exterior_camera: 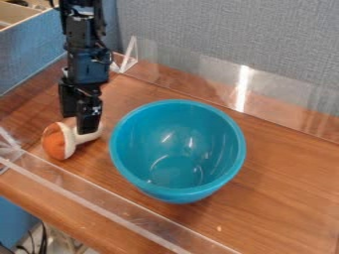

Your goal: Remove the mushroom from inside the blue bowl and put it on the table

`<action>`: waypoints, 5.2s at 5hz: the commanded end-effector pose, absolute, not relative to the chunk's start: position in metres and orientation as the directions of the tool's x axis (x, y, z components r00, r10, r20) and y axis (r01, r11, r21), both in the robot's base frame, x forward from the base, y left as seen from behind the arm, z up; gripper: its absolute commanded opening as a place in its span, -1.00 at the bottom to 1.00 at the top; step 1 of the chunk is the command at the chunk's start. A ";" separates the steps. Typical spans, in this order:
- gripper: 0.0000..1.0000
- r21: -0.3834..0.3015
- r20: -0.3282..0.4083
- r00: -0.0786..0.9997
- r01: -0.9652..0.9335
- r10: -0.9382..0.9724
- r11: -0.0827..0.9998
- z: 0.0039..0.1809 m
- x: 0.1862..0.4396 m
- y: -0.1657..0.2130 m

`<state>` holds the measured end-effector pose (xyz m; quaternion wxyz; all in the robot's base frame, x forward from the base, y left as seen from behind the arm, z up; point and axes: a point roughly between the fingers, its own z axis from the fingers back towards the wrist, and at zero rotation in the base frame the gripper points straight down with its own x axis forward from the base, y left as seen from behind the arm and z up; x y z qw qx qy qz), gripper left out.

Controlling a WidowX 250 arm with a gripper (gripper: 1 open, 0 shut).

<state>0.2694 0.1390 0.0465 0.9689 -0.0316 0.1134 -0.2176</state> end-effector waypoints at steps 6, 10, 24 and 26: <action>-1.00 -0.045 -0.138 0.930 0.338 -0.341 0.940 0.061 0.236 0.166; -1.00 -0.031 -0.142 0.983 0.116 -0.119 0.993 0.063 0.234 0.167; -1.00 -0.021 -0.087 0.989 -0.122 0.120 0.992 0.045 0.263 0.134; -1.00 -0.022 -0.066 0.979 -0.195 0.193 0.981 0.041 0.252 0.161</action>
